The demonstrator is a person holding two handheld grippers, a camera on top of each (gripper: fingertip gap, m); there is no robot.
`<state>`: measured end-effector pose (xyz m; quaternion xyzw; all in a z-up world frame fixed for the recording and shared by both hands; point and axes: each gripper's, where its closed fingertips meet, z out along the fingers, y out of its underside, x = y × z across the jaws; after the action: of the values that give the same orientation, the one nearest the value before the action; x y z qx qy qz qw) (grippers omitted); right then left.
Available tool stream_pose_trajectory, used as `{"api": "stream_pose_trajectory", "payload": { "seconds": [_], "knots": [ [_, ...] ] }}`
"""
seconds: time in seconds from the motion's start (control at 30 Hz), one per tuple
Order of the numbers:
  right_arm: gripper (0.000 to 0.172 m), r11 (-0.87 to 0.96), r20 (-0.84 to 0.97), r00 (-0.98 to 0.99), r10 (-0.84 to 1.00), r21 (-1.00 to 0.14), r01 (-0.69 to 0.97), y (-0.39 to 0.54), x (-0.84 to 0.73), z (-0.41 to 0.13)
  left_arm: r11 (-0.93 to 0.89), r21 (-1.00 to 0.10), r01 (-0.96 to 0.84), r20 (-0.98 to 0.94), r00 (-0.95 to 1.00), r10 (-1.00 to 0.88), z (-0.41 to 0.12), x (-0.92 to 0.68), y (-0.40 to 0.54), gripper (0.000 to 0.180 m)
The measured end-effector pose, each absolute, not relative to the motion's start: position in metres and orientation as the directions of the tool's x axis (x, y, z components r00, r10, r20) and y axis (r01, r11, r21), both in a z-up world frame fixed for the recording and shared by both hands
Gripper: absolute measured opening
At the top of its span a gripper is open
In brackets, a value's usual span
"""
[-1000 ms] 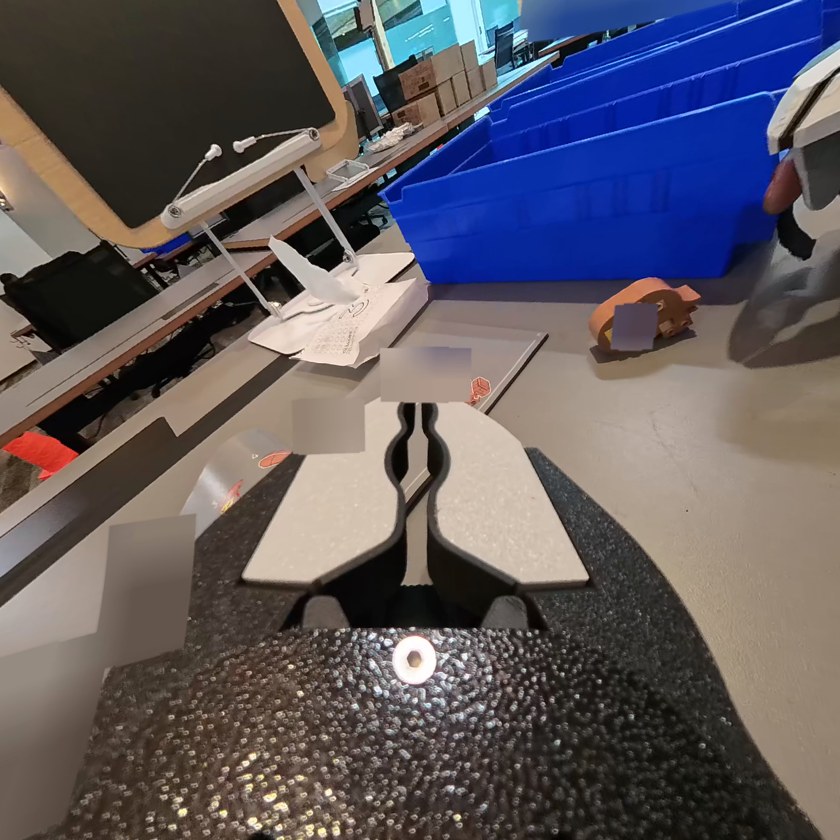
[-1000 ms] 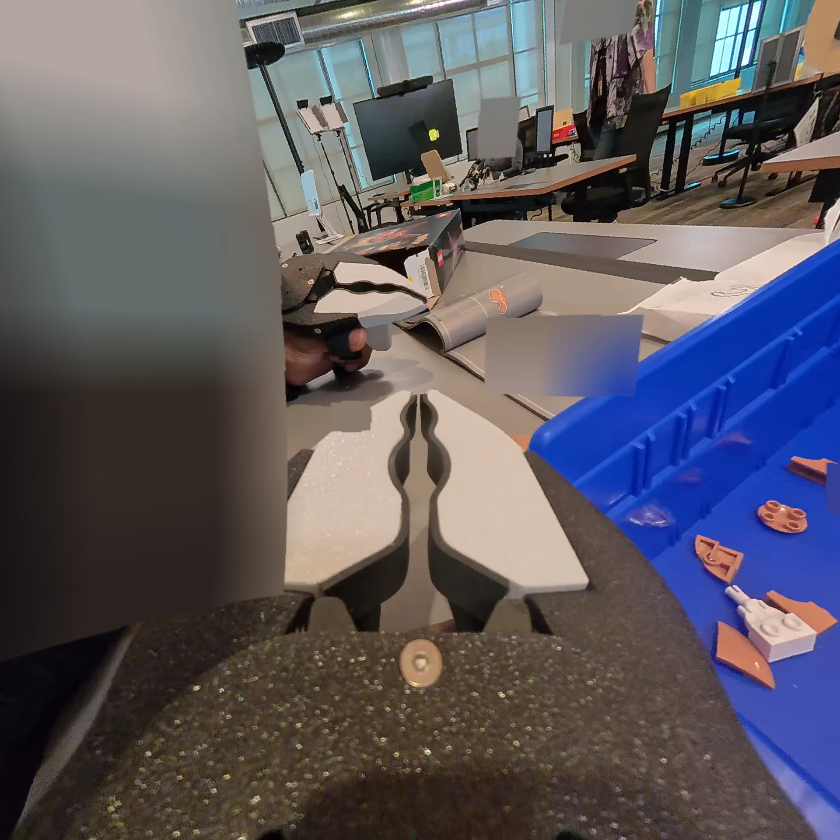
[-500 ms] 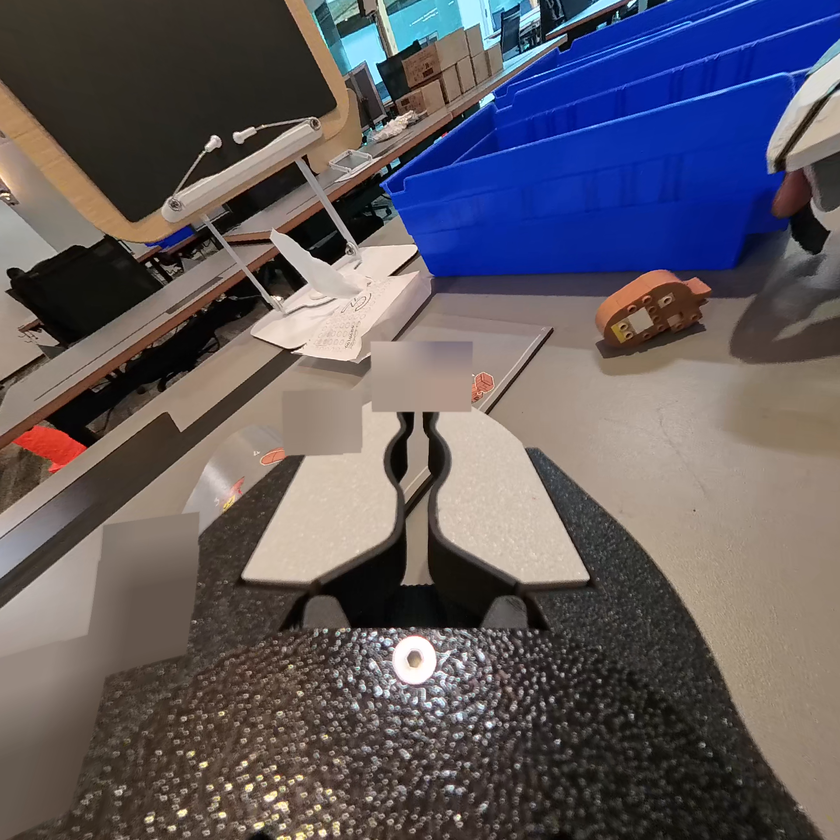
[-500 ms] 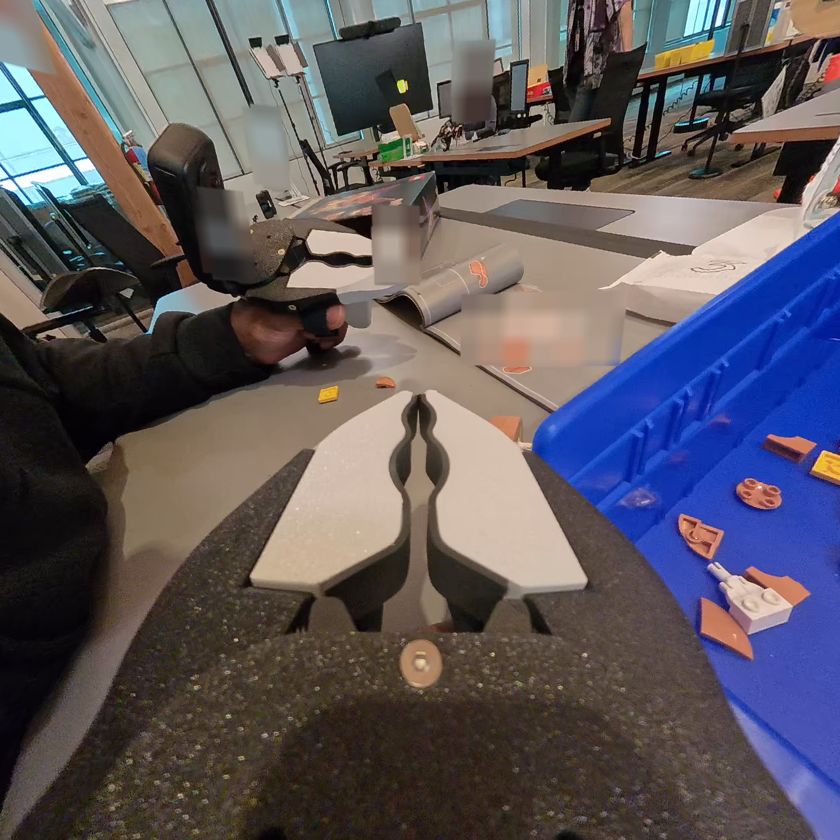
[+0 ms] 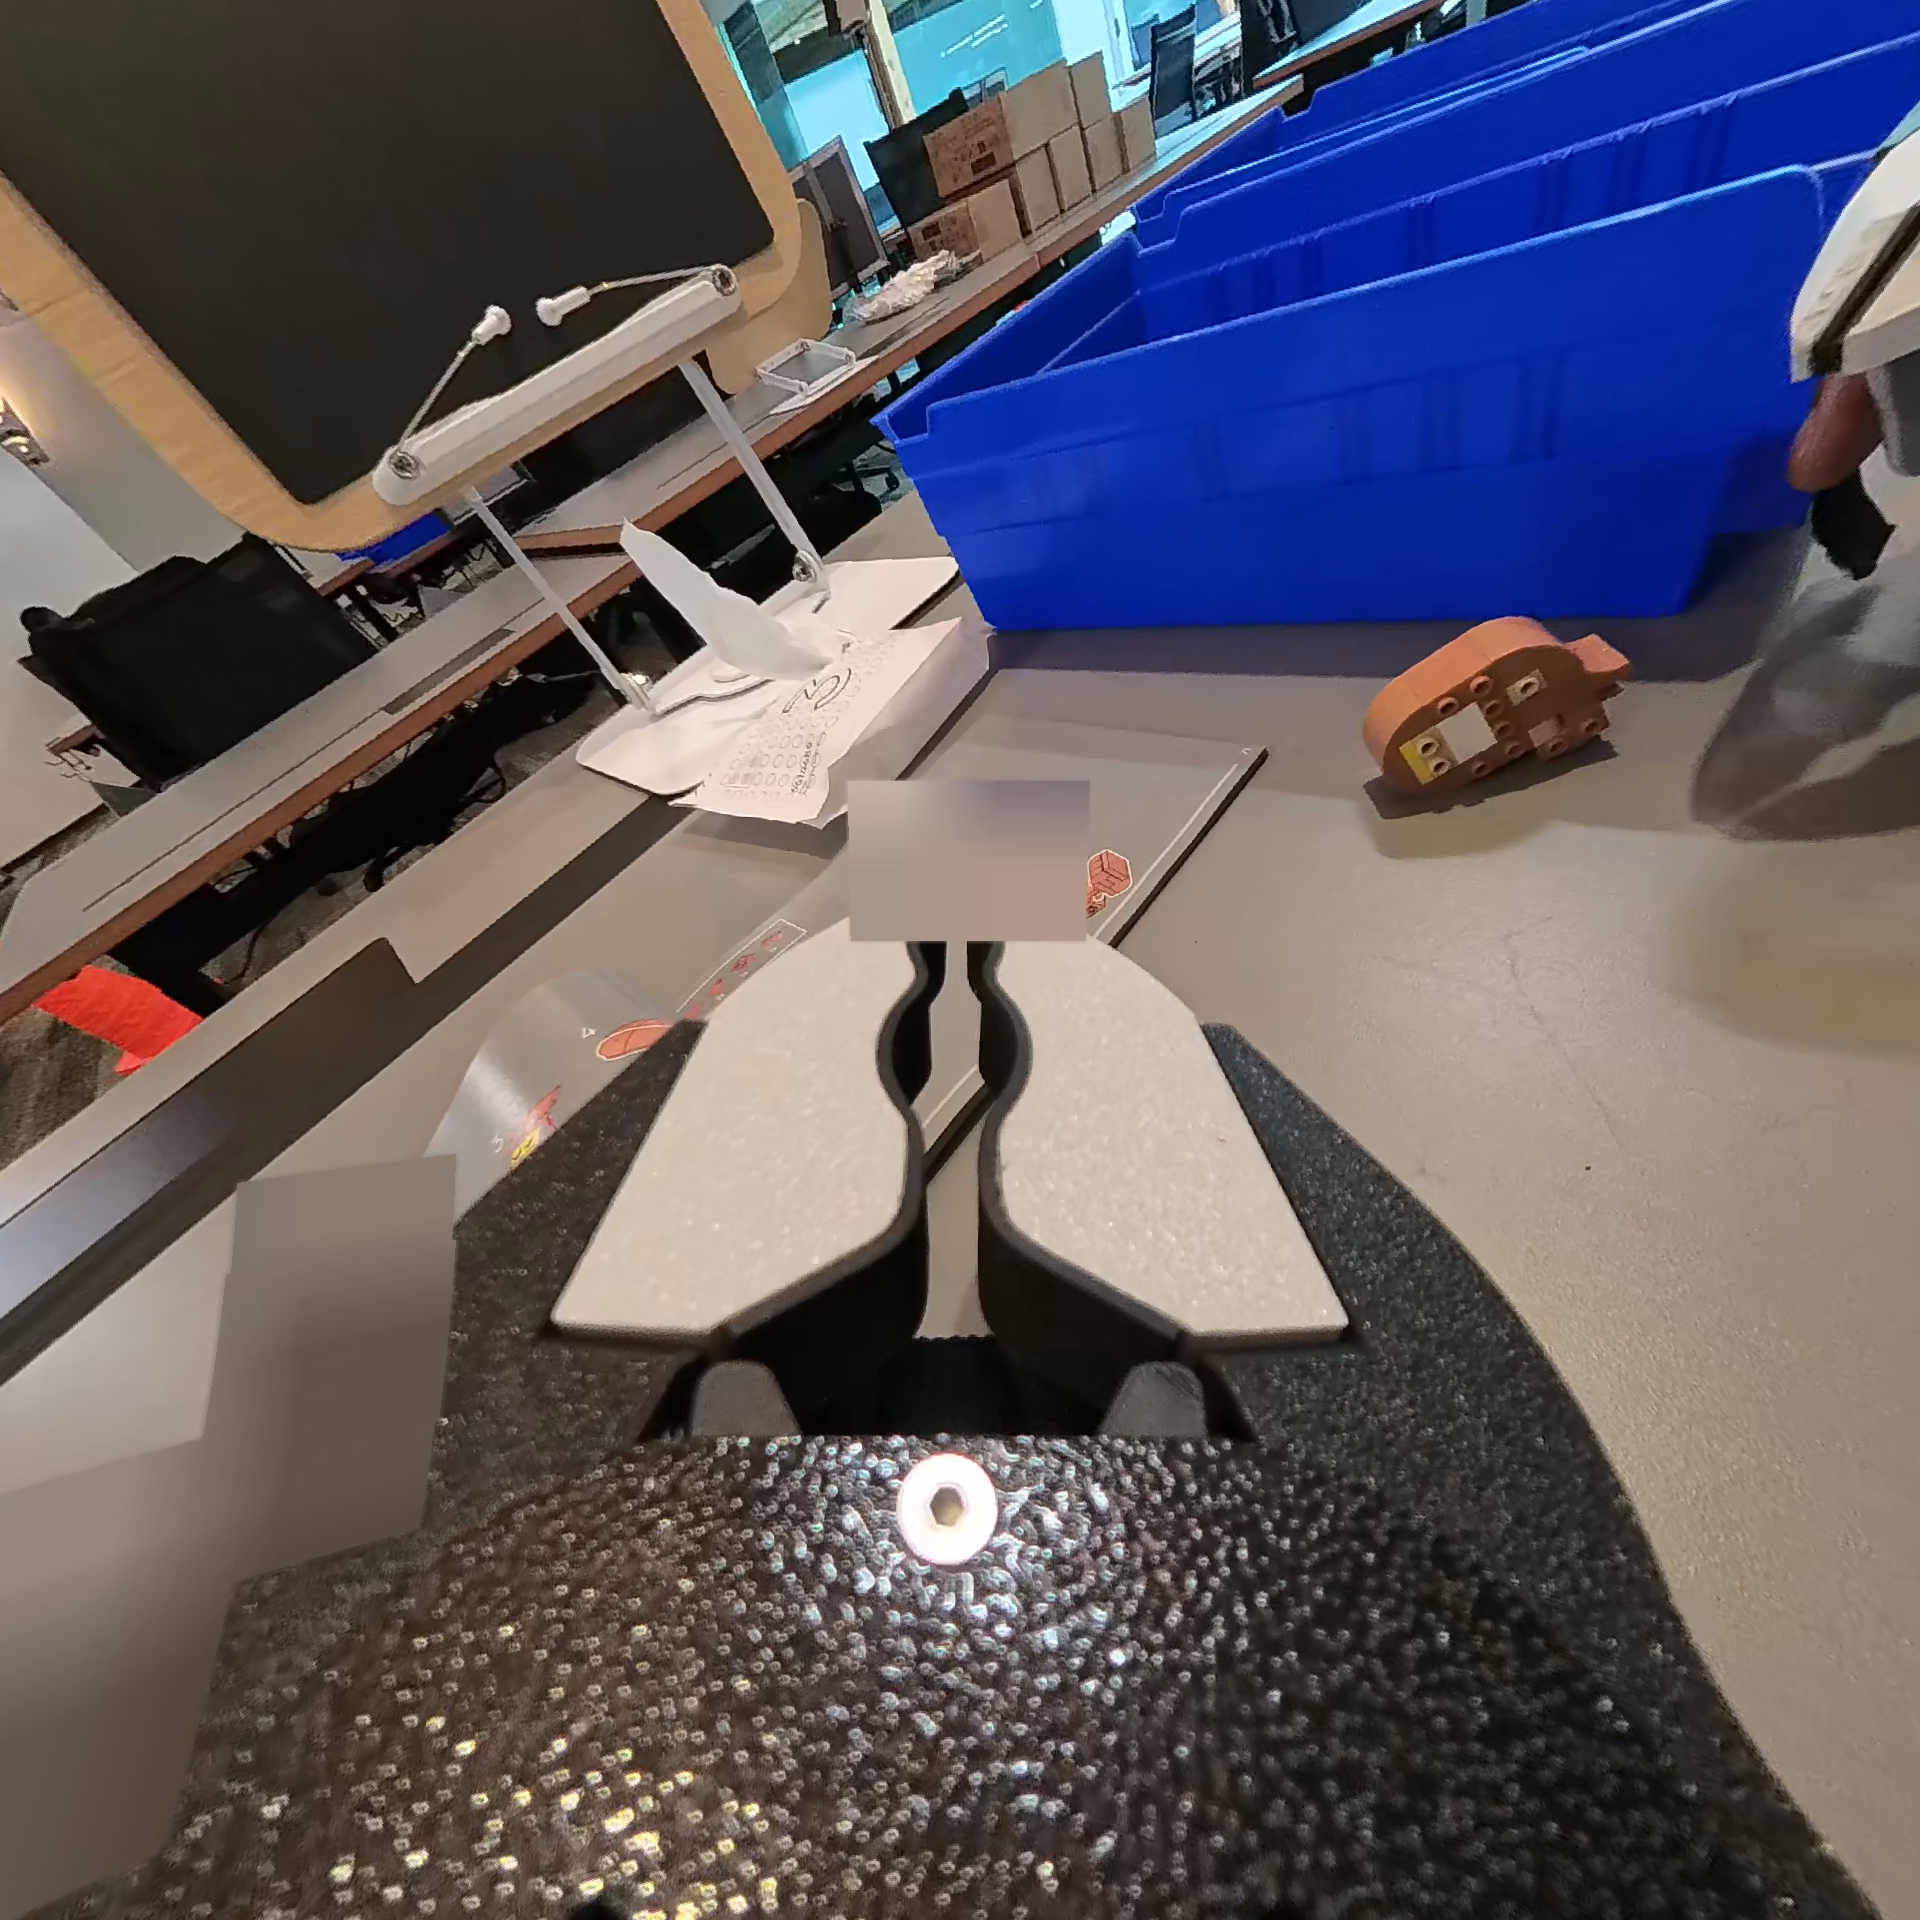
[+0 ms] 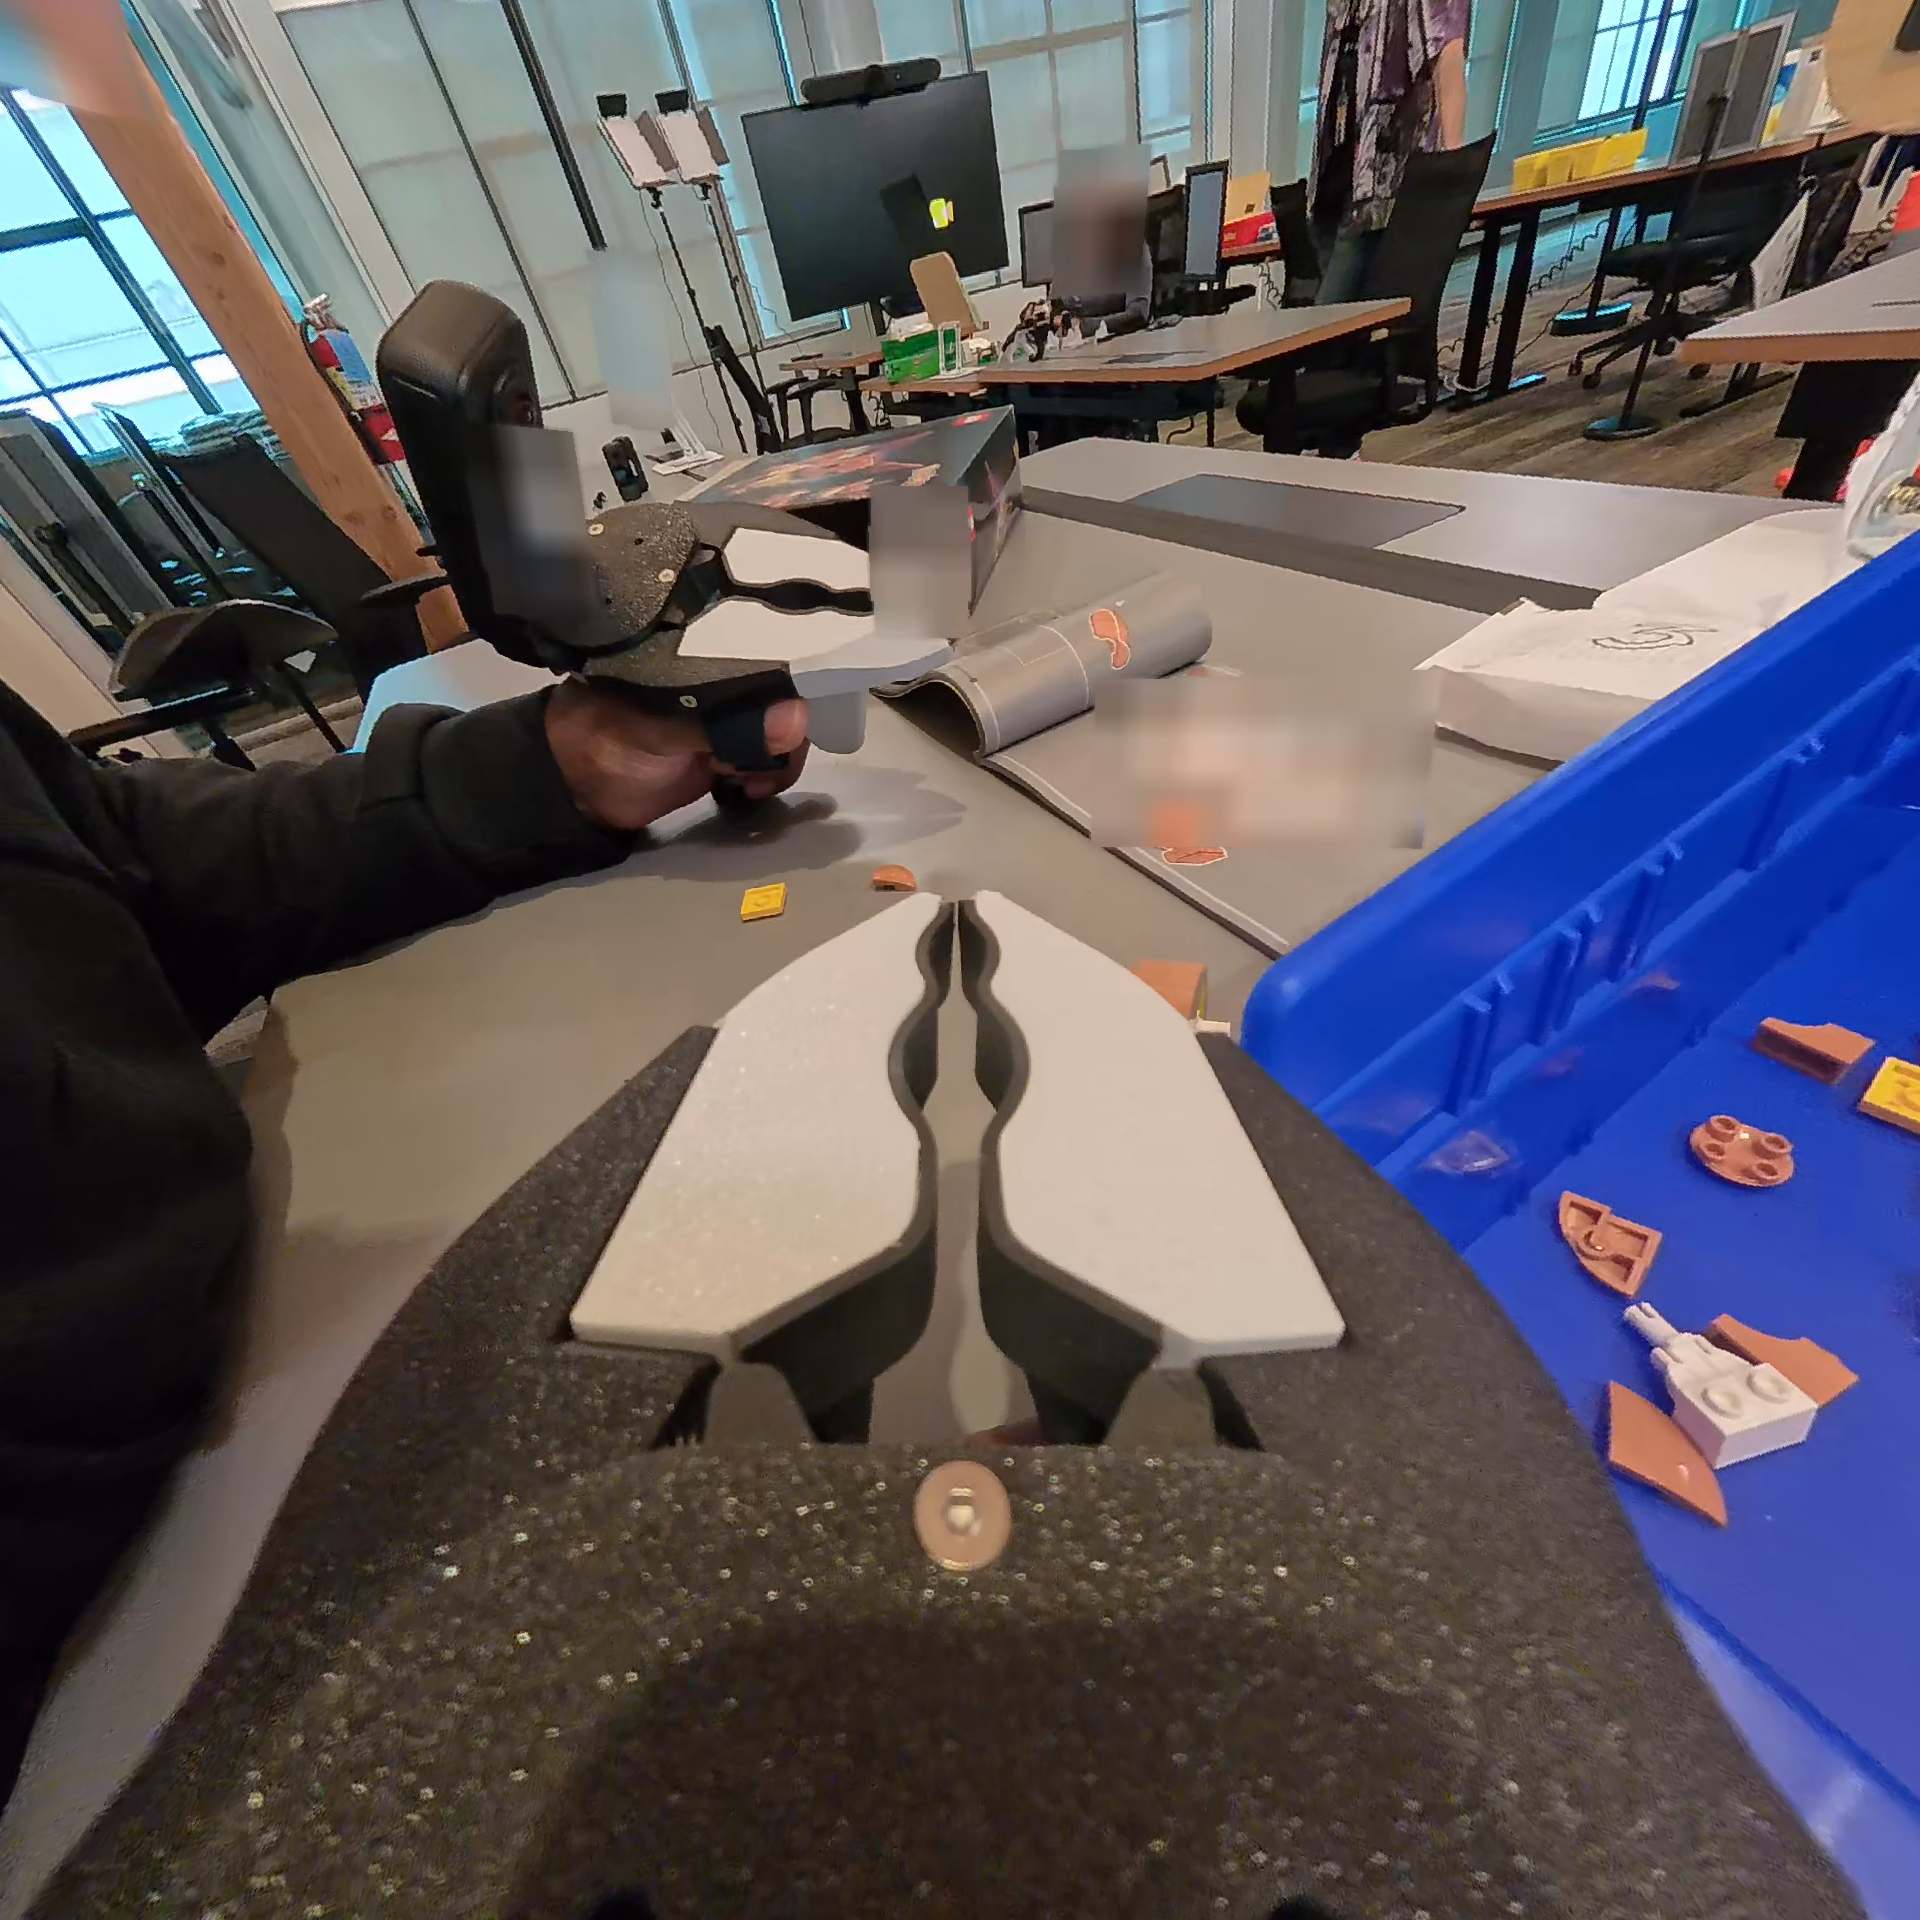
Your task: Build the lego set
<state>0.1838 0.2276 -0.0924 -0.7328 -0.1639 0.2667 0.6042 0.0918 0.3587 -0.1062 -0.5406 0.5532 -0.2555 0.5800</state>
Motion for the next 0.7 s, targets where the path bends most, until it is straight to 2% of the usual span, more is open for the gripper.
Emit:
{"api": "stream_pose_trajectory", "payload": {
  "seconds": [0.53, 0.67, 0.7],
  "knots": [
    [0.001, -0.225, -0.207, 0.801, 0.562, -0.970, -0.092, 0.2283, 0.1847, -0.0925, 0.253, -0.923, -0.290, -0.332, 0.266, -0.905, -0.1048, 0.0897, 0.3603, 0.006],
    [0.001, -0.224, -0.205, 0.801, 0.563, -0.970, -0.091, 0.2281, 0.1844, -0.0925, 0.258, -0.920, -0.294, -0.336, 0.257, -0.906, -0.1057, 0.0903, 0.3590, 0.000],
    [0.002, -0.224, -0.205, 0.801, 0.563, -0.970, -0.091, 0.2281, 0.1844, -0.0925, 0.257, -0.920, -0.296, -0.338, 0.265, -0.903, -0.1054, 0.0902, 0.3600, 0.004]
  ]
}}
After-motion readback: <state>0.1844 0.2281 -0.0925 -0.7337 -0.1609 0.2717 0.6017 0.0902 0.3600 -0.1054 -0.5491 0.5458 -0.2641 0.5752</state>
